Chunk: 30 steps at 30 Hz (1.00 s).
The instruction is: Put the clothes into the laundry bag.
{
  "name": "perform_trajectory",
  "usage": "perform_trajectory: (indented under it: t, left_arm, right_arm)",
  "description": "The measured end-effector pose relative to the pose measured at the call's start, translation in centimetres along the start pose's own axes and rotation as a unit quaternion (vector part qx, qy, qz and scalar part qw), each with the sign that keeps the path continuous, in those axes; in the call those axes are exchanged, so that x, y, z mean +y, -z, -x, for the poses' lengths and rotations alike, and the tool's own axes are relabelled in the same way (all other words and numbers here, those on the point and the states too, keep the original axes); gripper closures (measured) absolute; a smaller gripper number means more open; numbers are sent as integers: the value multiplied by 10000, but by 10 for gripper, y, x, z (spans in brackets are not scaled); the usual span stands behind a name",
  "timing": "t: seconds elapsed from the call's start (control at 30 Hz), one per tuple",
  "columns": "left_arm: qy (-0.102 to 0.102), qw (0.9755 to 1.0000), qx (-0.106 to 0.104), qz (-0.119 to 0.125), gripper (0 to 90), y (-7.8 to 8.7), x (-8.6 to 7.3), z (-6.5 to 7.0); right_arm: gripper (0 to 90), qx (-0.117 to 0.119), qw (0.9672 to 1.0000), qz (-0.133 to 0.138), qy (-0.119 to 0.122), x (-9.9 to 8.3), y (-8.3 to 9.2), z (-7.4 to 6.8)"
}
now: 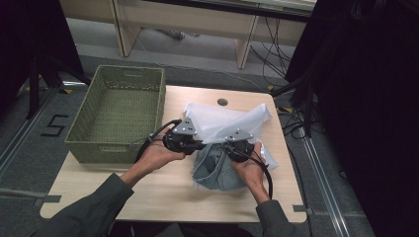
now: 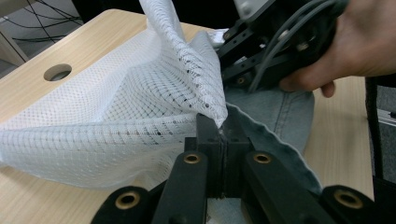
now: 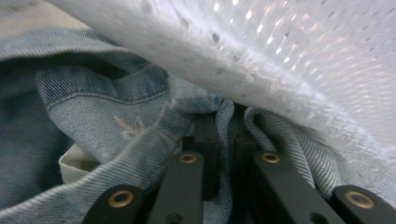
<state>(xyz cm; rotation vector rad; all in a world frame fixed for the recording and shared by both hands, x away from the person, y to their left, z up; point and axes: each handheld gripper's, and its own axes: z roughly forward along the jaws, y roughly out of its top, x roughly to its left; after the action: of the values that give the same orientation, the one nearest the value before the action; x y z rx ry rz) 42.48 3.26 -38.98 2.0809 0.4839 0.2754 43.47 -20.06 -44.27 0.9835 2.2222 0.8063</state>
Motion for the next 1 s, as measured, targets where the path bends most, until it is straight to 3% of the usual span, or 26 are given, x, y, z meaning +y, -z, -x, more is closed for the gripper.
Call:
perform_trajectory:
  t: [0.03, 0.1, 0.2, 0.23, 0.27, 0.3, 0.37, 0.47, 0.57, 0.63, 0.77, 0.97, 1.0]
  left_arm:
    - [51, 10000, -5, 17, 882, 0, -1, -1]
    - [60, 10000, 0, 0, 881, 1, -1, -3]
    - [140, 9999, 9, 42, 879, 1, -2, -4]
    - [149, 9999, -33, 33, 879, 1, -2, -5]
    - [192, 9998, 16, 35, 879, 0, -3, -4]
    - [166, 9999, 10, 30, 878, 0, -3, -4]
    - [139, 9999, 4, 24, 878, 1, -2, -5]
    - [146, 9999, -1, 16, 877, 1, -2, -5]
    - [156, 9999, 2, 8, 877, 0, -3, -5]
    - [164, 9999, 0, 13, 877, 0, -3, -5]
    - [184, 9998, 3, 17, 877, 0, -3, -6]
    - [174, 9998, 5, 14, 876, -1, -3, -5]
    - [169, 9999, -1, 3, 875, -2, -3, -5]
  right_arm:
    - [826, 56, 10000, 38, 33, 1, 2, 2]
    - [778, 186, 9997, 52, -147, 1, 6, -1]
    - [669, 314, 9992, 230, -51, 1, 17, -1]
    - [623, 377, 9986, 296, -203, 1, 22, -4]
    - [577, 533, 9976, 348, -270, 2, 28, -4]
    - [541, 525, 9972, 464, -256, 3, 35, -5]
    - [511, 630, 9957, 650, -206, 3, 49, -8]
    - [487, 950, 9926, 667, -356, 1, 72, -20]
    - [462, 1293, 9895, 623, -193, -5, 83, -35]
    - [449, 1511, 9870, 508, -204, -12, 85, -48]
    - [437, 1941, 9803, 367, 5, -20, 77, -68]
    - [429, 2167, 9761, 92, 164, -26, 60, -98]
    - [433, 2204, 9744, 17, 447, -26, 56, -100]
